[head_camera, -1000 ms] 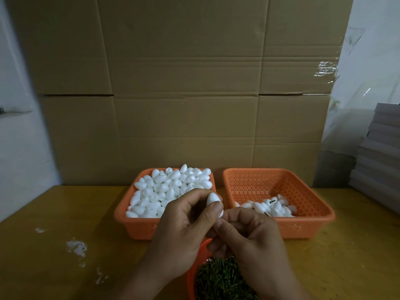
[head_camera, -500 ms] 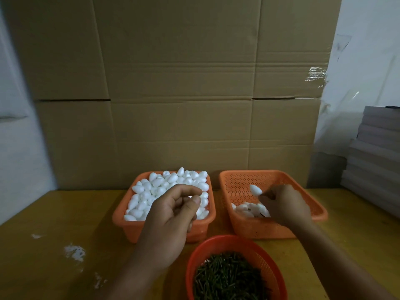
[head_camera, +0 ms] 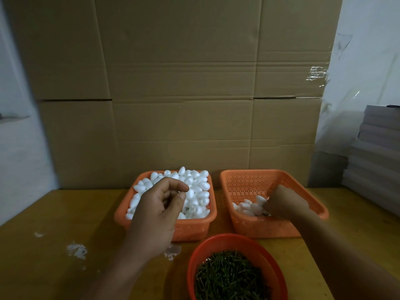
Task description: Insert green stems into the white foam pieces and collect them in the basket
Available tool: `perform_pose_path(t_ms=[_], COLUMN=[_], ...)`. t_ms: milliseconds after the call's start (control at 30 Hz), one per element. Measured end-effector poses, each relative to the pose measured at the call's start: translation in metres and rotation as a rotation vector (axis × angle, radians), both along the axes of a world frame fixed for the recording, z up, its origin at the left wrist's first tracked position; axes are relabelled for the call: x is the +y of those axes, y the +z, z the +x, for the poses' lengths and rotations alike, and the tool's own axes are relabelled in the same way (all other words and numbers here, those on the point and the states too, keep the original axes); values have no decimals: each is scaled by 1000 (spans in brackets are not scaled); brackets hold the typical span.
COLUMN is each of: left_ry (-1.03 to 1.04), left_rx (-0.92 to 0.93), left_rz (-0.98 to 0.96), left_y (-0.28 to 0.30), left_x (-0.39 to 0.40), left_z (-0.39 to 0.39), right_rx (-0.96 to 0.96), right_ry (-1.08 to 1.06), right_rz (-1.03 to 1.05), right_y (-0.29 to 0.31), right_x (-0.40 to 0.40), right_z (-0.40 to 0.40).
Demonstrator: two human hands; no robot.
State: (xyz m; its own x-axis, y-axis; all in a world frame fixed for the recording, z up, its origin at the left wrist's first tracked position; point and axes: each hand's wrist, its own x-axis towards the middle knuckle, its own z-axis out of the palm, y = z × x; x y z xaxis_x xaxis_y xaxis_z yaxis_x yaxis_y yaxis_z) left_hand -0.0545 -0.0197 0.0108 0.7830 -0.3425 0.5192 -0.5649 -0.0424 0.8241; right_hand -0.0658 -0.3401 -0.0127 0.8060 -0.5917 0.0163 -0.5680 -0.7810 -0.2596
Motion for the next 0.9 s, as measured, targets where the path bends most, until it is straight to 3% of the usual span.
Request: perform_pose_path(t_ms=[133,267,500,700,900], left_ry=[21,93,219,128,5], left_rx=[19,0,-57,-62,-34], left_rz=[18,105,466,669,798], left_y=[0,-6,-28,-31,-31], left_x=[1,2,-10,-32,-45], left_z=[3,15,54,73,84], right_rx=[21,-84,-387,-694,-770], right_ry=[24,23,211,310,300], right_rz=[0,-16,21,48,51], right_y=[1,3,-4,-13,-27], right_x=[-3,0,46,79,93], right_z=[-1,-12,-55,-76,-92])
